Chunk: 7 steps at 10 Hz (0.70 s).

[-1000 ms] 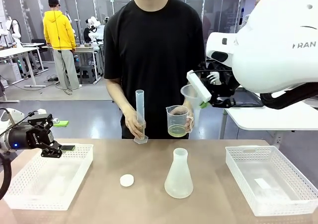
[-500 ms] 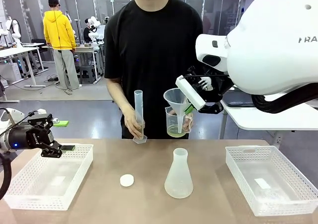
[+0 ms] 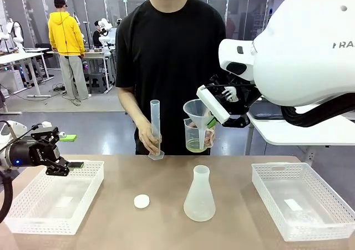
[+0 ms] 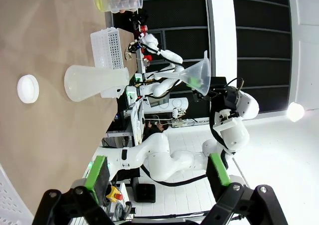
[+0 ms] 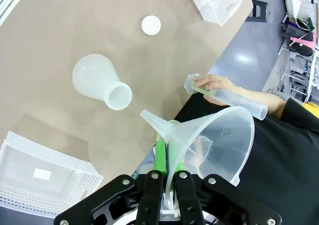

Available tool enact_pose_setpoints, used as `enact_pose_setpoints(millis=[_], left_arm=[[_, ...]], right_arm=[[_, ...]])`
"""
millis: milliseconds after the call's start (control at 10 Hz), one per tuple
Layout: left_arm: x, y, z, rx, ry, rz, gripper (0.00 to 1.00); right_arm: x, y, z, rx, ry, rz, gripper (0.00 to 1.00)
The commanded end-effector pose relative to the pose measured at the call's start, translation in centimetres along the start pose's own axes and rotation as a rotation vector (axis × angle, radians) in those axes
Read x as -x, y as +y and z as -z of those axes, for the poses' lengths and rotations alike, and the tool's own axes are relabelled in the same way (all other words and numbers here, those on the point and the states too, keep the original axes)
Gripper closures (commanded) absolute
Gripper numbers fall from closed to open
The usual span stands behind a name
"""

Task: Prepare the solutions needed for the experiment.
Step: Pick up the Plastic Funnel and insert it into the Big flask.

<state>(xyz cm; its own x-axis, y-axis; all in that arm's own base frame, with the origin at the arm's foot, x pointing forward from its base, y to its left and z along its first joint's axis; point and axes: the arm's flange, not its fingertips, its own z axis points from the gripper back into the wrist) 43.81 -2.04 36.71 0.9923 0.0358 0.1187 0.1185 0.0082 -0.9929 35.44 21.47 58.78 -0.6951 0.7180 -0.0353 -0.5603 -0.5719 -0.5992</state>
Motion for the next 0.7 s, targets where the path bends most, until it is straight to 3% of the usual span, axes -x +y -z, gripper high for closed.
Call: enact_pose_setpoints(millis=[0, 600], left_arm=[[-0.1, -0.1, 0.1, 0.000, -0.019, 0.004, 0.00], [-0.1, -0.1, 0.1, 0.000, -0.019, 0.004, 0.00]], right_arm=[[0.4, 0.6, 1.1, -0.026, -0.045, -0.006, 0.96], [0.7, 3.2, 5.0, -0.037, -0.071, 0.043, 0.96]])
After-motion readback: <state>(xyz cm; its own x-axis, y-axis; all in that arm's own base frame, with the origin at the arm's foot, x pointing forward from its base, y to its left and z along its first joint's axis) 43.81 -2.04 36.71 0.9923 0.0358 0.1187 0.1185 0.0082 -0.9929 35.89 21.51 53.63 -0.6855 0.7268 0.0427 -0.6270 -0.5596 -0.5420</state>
